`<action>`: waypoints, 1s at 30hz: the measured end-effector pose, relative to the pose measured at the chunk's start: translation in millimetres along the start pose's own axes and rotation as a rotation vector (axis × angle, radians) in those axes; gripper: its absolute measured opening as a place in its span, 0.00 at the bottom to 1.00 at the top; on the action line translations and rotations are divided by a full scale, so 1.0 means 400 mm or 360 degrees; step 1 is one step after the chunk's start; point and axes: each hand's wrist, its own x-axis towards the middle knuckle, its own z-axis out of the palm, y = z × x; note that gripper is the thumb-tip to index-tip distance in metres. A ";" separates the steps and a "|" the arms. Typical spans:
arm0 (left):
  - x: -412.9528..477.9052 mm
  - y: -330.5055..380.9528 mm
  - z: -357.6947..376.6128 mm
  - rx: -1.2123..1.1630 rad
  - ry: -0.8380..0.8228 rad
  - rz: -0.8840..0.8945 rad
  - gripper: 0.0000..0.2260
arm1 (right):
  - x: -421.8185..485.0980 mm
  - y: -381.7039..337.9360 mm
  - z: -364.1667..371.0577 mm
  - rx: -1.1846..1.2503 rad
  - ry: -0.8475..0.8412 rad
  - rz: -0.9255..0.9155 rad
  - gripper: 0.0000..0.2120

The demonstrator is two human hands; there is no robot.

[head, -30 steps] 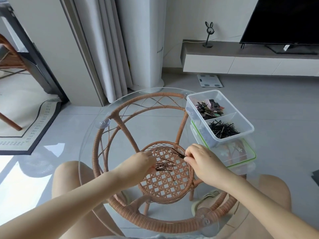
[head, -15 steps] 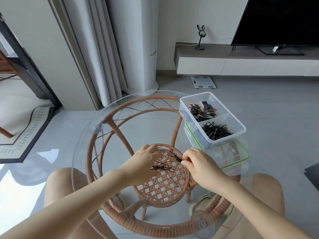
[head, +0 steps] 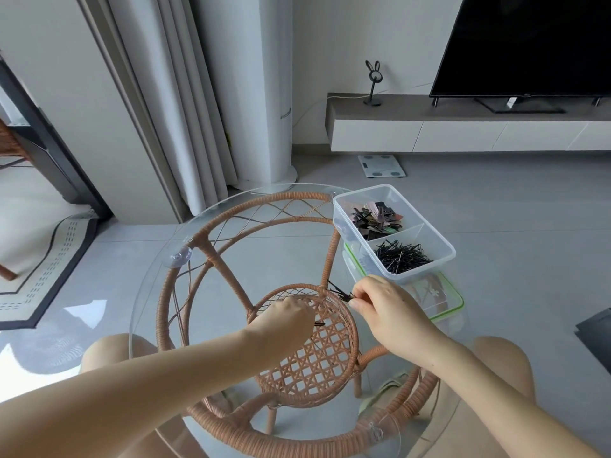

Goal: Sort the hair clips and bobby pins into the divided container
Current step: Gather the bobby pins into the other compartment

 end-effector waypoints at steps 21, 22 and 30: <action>0.006 -0.109 -0.184 -0.0979 0.0076 -0.0459 0.06 | 0.130 0.166 -0.190 -0.0849 0.0152 0.0082 0.11; 0.006 -0.115 -0.189 -0.1018 0.0089 -0.0471 0.07 | 0.116 0.152 -0.182 -0.0823 0.0294 0.0024 0.09; -0.007 -0.129 -0.190 -0.1137 0.0102 -0.0499 0.08 | -0.024 -0.066 0.043 -0.0335 -0.0452 0.0025 0.23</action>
